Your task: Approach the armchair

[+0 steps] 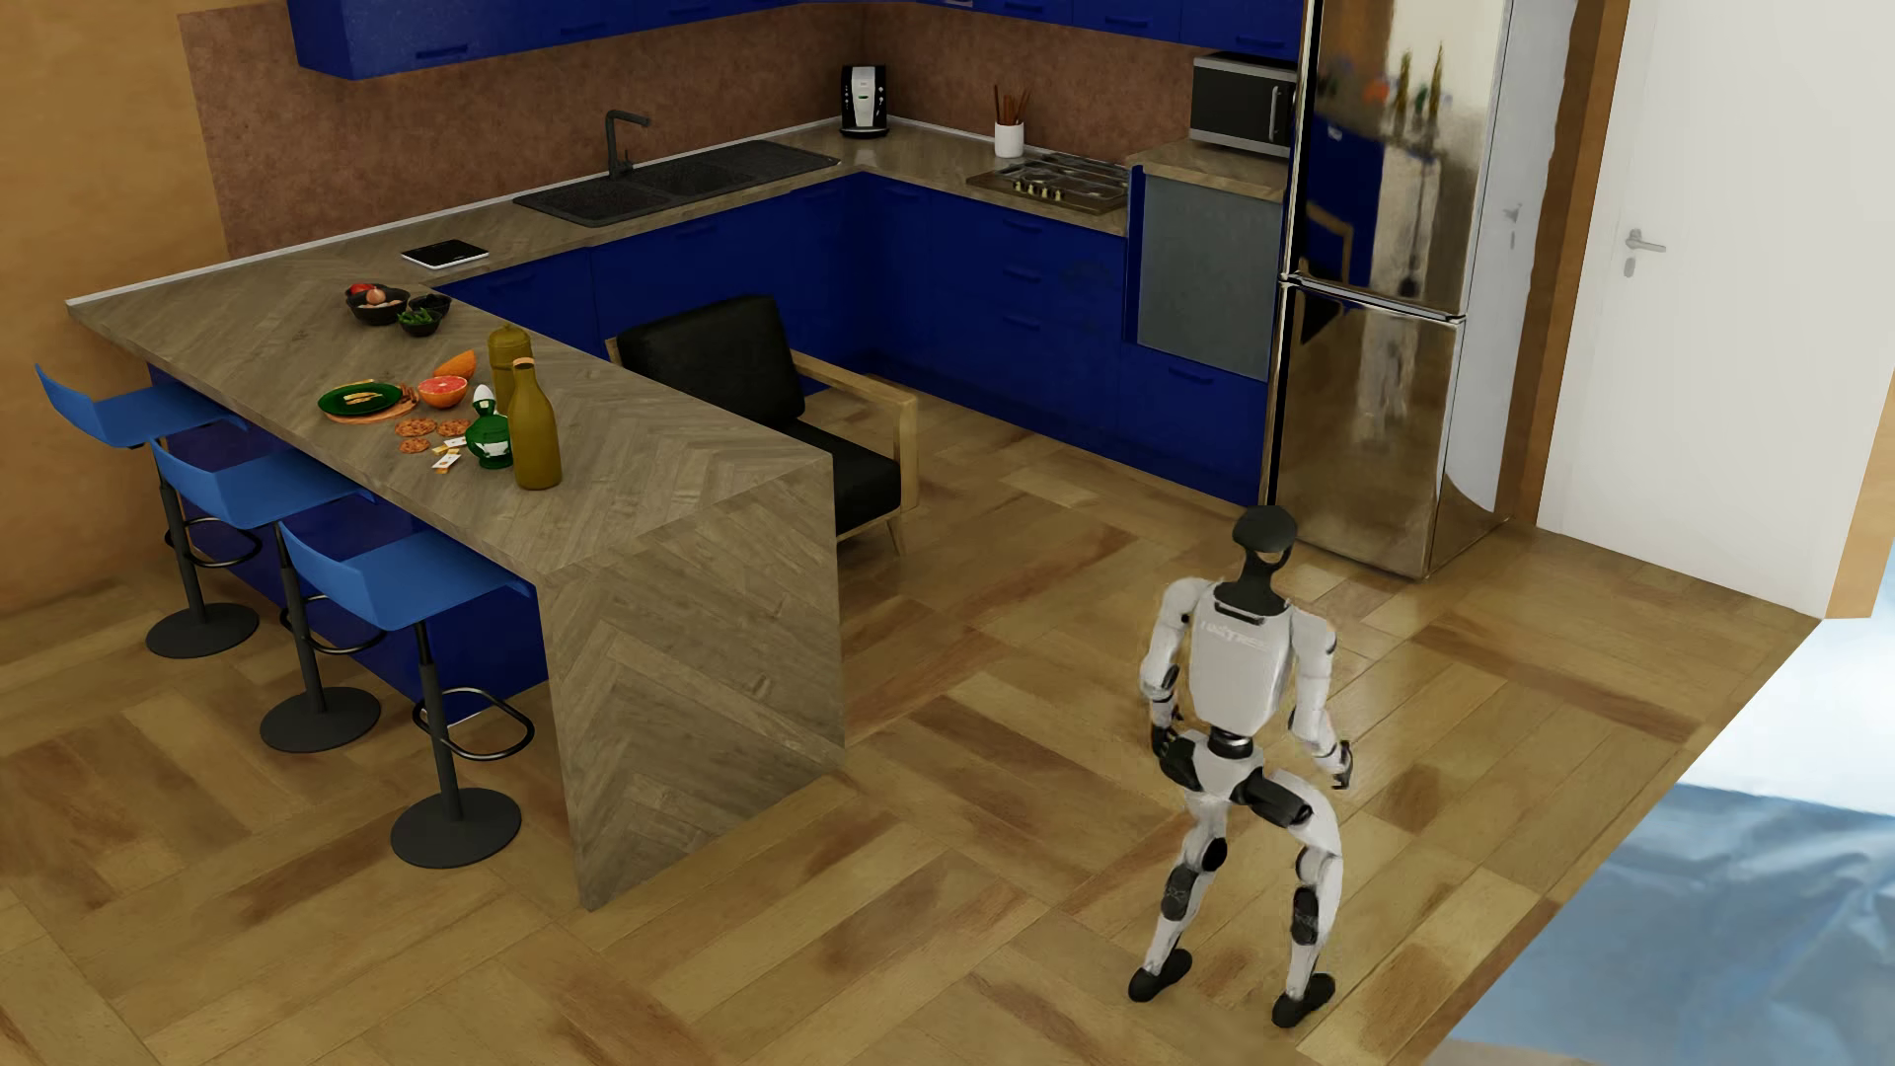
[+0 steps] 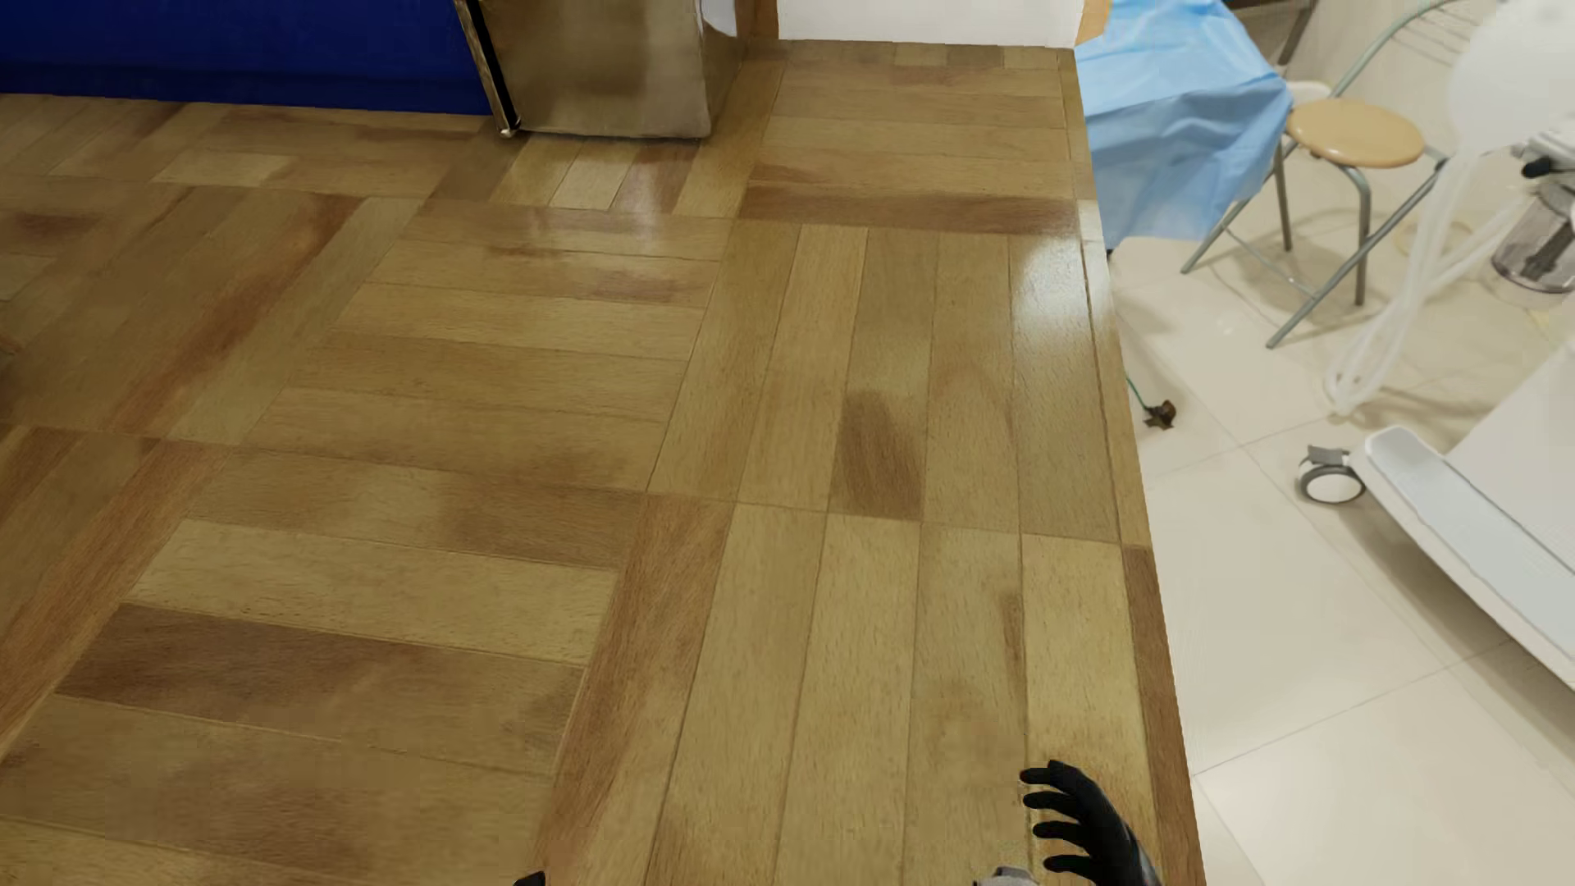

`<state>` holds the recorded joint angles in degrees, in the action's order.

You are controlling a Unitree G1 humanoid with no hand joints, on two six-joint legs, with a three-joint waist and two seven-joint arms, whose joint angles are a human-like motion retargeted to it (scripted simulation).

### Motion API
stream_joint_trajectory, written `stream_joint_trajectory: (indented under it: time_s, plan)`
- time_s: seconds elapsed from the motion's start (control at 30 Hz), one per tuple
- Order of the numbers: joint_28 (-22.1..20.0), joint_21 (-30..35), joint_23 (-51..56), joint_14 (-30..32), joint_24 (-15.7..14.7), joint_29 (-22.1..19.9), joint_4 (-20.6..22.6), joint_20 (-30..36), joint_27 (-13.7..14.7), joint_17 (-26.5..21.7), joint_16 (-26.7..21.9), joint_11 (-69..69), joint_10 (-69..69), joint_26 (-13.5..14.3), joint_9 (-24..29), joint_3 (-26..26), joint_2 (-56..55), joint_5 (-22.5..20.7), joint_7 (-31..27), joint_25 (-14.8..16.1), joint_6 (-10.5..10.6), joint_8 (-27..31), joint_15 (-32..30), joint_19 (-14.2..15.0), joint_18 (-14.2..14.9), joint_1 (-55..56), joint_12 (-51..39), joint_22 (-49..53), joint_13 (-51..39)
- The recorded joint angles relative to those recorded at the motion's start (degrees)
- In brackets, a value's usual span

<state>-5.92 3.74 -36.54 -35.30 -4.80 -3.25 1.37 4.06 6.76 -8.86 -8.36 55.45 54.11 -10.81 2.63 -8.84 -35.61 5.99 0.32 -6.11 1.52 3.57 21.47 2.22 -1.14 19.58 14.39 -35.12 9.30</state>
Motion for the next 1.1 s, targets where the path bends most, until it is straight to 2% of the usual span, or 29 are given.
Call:
stream_joint_trajectory:
  time_s: [0.03, 0.07, 0.1, 0.17, 0.2, 0.23, 0.27, 0.3, 0.37, 0.4, 0.43, 0.47, 0.5, 0.53, 0.6, 0.63, 0.67, 0.7, 0.77, 0.8, 0.83, 0.87, 0.9, 0.93, 0.97, 1.0, 1.03, 1.07, 1.1]
  plan:
    - [-0.1, -1.1, -1.6, 1.0, -1.0, 0.6, 0.2, -0.6, -0.1, -3.6, 1.8, -0.8, 6.4, 1.2, -0.4, 0.5, 1.7, 0.3, -1.6, -0.5, -0.5, -0.8, 0.9, 4.1, -0.7, 1.1, -2.2, 1.0, 2.3]
    - [1.3, -1.4, -1.0, 5.9, -1.6, 0.1, -0.7, -0.1, -1.8, -6.5, 2.6, -0.6, 13.6, 3.2, -0.9, -0.2, 4.3, 0.9, -1.5, 0.2, 0.3, -3.0, 3.7, 6.3, -3.3, 3.9, -3.3, -0.8, 3.6]
    - [4.3, -1.4, -1.3, 10.5, -1.7, -1.6, -2.0, -0.5, -4.1, -6.9, 2.4, -2.5, 16.9, 5.0, -1.4, -1.8, 8.3, 1.3, 0.7, 1.8, 0.9, -5.1, 5.5, 4.0, -4.9, 5.8, -2.2, -2.0, 2.8]
    - [10.3, 0.1, 3.8, 9.4, -0.8, -6.1, -2.5, -2.5, -10.3, -3.3, -0.4, -8.6, 15.1, 5.9, -2.1, -7.4, 16.6, 2.3, 4.3, 5.8, 2.0, -8.8, 7.4, 5.6, -2.4, 9.3, 1.1, 0.3, -3.1]
    - [11.3, 1.9, 6.8, 6.5, 0.3, -7.3, -3.5, -3.2, -10.8, -0.4, -2.0, -5.5, 7.9, 6.0, -1.9, -8.3, 17.9, 2.5, 4.2, 7.3, 2.5, -9.5, 7.0, 6.6, -0.7, 9.6, 3.3, 0.9, -7.7]
    - [10.1, 2.7, 4.1, 3.4, 1.4, -6.8, -3.7, 0.2, -6.9, 2.3, -3.3, 5.7, 2.1, 6.5, -1.9, -6.7, 14.0, 1.8, 2.9, 7.7, 2.4, -7.0, 0.7, 7.9, -2.8, 7.4, 4.3, -4.6, -11.1]
    - [8.2, 3.1, 1.4, 1.7, 2.1, -5.1, -2.3, 1.8, -2.0, 3.8, -4.3, 14.9, 0.7, 5.9, -1.4, -4.6, 9.2, -0.5, 2.0, 7.1, 0.4, -3.5, -4.3, 8.8, -2.8, 4.4, 3.6, -8.5, -9.8]
    - [6.0, 2.5, 1.0, 0.8, 2.0, -2.6, -0.9, 1.7, 1.3, 2.3, -3.7, 17.9, -2.0, 4.2, -1.1, -1.9, 4.1, -2.6, 0.9, 5.6, -2.1, -2.2, -2.5, 9.3, -2.7, 1.1, 2.8, -7.3, -5.6]
    - [0.5, -1.2, 2.5, -1.1, 2.6, 2.2, 1.1, 0.1, 0.7, -0.6, -1.3, 8.1, -5.8, 0.8, 0.9, 4.2, -3.5, -2.9, -1.7, 1.6, -5.7, -2.8, 1.7, 10.0, -2.7, -6.2, -1.0, -2.6, 2.7]
    - [-1.6, -2.1, 1.6, 0.1, 3.0, 3.3, 2.2, -0.6, -0.4, -2.5, -0.7, 0.8, -1.4, -0.7, 1.7, 5.4, -5.9, -2.6, -2.2, 0.3, -7.4, -3.1, -1.0, 10.7, -3.1, -6.7, -4.2, -0.2, 4.7]
    - [-1.8, -3.1, -1.3, 5.2, 3.3, 3.1, 3.0, -1.1, -0.5, -4.3, -0.4, -5.2, 7.5, -1.2, 1.7, 4.5, -5.2, -1.8, -1.9, 0.3, -8.4, -3.0, -4.8, 11.6, -3.4, -4.1, -6.4, 0.7, 4.8]
    - [-0.3, -2.8, -3.8, 14.1, 3.5, 1.5, 2.0, -0.5, -0.6, -6.7, -0.2, -5.0, 17.0, -1.2, 2.0, 2.1, -2.8, -1.0, -1.1, 1.3, -6.7, -4.8, -7.4, 9.7, -4.0, -0.1, -7.7, -0.7, 3.6]
    - [2.9, -3.2, -1.7, 19.3, 3.4, -1.0, 0.3, -2.0, -2.3, -8.2, -0.3, -5.1, 22.5, -0.2, 2.4, 0.0, 0.4, -0.6, 0.8, 3.1, -3.7, -7.2, -4.5, 3.7, -3.2, 5.3, -5.7, -2.3, 0.3]
    - [6.3, -2.9, 1.1, 15.0, 3.8, -3.7, -1.2, -2.7, -3.9, -7.4, -1.5, -5.7, 21.6, 0.3, 2.9, -3.4, 4.2, -0.2, 2.5, 5.1, -0.8, -8.9, -2.1, -0.8, -2.2, 9.1, -1.8, -1.0, -4.0]
    - [8.9, 0.4, 5.7, 7.0, 6.5, -7.3, -5.0, -3.9, -4.1, -2.6, -2.3, -3.0, 5.0, 1.6, 0.8, -7.7, 9.0, 1.3, 2.1, 7.7, 3.8, -10.3, 1.6, 6.0, -0.1, 12.4, 4.5, -1.2, -10.4]
    - [7.5, 2.9, 2.2, 7.2, 7.4, -7.4, -4.0, -0.1, -1.3, 1.0, -2.8, 6.1, 1.6, 2.4, -0.1, -6.8, 6.4, 1.6, 2.3, 7.6, 3.8, -6.6, -2.0, 7.4, -1.1, 9.6, 5.8, -5.9, -11.9]
    - [6.3, 6.5, 1.5, 5.5, 6.9, -6.4, -2.0, 2.4, 1.1, 1.1, -3.6, 11.5, 0.2, 2.3, -0.5, -5.4, 3.8, 1.0, 1.9, 6.8, 2.6, -3.4, -5.7, 8.0, -1.2, 6.6, 4.6, -8.4, -9.4]
    - [5.3, 4.4, 0.8, 4.5, 5.0, -4.3, -0.2, 1.5, 3.1, 1.7, -3.5, 11.9, -2.1, 1.9, -0.1, -2.9, 1.9, -0.4, 1.0, 5.2, 0.9, -2.2, -4.3, 8.1, -1.0, 2.8, 2.7, -6.7, -5.0]
    - [2.9, -1.3, 0.8, 1.2, 1.1, 0.4, 2.2, -0.4, 2.8, -1.5, 0.4, 0.2, -2.1, 3.8, -0.5, 2.0, -0.8, -1.6, -0.7, 1.1, -2.5, -2.6, 1.0, 8.4, -0.6, -1.8, 0.5, 0.7, 2.2]
    - [3.1, -2.4, -2.2, 2.8, -0.3, 1.5, 2.3, -0.1, 2.4, -3.8, 1.9, 0.1, 5.8, 5.4, -0.4, 1.4, 1.3, -1.6, -1.6, 0.5, -2.2, -3.8, 0.4, 5.0, -2.1, -0.3, -3.0, 0.4, 4.0]
    - [4.9, -1.8, -1.6, 8.5, -1.4, 1.2, 0.7, 1.0, -0.9, -5.5, 1.1, -0.6, 13.4, 7.2, -0.9, 0.4, 4.0, -1.3, -0.7, 1.3, -0.9, -6.5, 2.6, -1.3, -3.9, 3.4, -4.7, -2.2, 4.1]
    - [7.5, -0.4, 0.0, 11.7, -2.4, 0.0, -1.5, -0.5, -4.9, -5.6, 0.7, -2.1, 16.7, 8.3, -1.4, -1.1, 7.4, -0.7, 1.7, 2.7, 0.1, -8.5, 4.5, 0.3, -6.1, 6.3, -3.8, -3.2, 3.1]
    - [9.9, 0.0, -0.1, 11.3, -2.8, -1.9, -3.5, -1.5, -7.6, -4.1, 0.4, -4.8, 16.7, 8.0, -2.1, -4.0, 11.4, -0.7, 3.7, 4.4, 1.3, -10.4, 5.7, -0.1, -6.8, 8.5, -1.7, -1.9, 1.2]
    - [10.8, 0.4, 2.9, 8.8, -2.4, -3.6, -3.9, -2.8, -10.6, -2.7, 0.1, -6.9, 14.3, 6.8, -2.0, -6.3, 15.3, 0.0, 4.9, 6.3, 2.0, -11.9, 7.1, 0.6, -4.3, 10.4, 0.0, -0.1, -2.7]
    - [10.3, 1.4, 4.6, 6.5, -1.8, -5.1, -3.5, -3.0, -11.4, -2.1, -0.5, -8.4, 11.2, 5.6, -2.2, -8.5, 18.7, 0.7, 5.0, 8.0, 2.6, -13.1, 8.7, 1.5, -1.6, 11.9, 1.7, 0.9, -7.1]
    - [8.5, 2.1, 6.3, 6.0, -1.0, -6.1, -3.2, -2.0, -9.6, -0.5, -1.6, -5.8, 6.1, 4.5, -2.2, -9.3, 20.3, 1.3, 4.6, 9.3, 3.2, -13.3, 9.3, 2.8, 0.3, 12.7, 3.4, 1.5, -10.5]
    - [5.8, 2.9, 4.5, 9.5, -0.1, -5.9, -3.4, 1.0, -5.1, 2.3, -3.2, 7.0, 0.5, 4.6, -2.1, -6.8, 15.5, 0.2, 3.7, 9.6, 3.4, -9.6, 2.5, 4.0, -2.7, 10.9, 3.9, -4.5, -12.5]
    - [3.3, 6.3, 2.1, 7.8, 0.2, -4.8, -2.1, 2.5, -0.5, 2.2, -3.7, 16.0, 0.6, 4.4, -1.8, -3.6, 9.2, -1.5, 3.2, 8.9, 1.5, -5.1, -4.7, 4.9, -2.6, 9.3, 3.1, -9.8, -10.9]
    - [1.4, 5.7, 1.7, 6.3, -0.1, -2.7, -0.7, 0.3, 1.5, 0.5, -3.0, 18.2, -0.5, 3.7, -1.4, 0.1, 3.6, -3.5, 2.0, 7.0, -0.9, -2.2, -4.2, 5.8, -2.4, 7.0, 3.1, -8.9, -6.0]
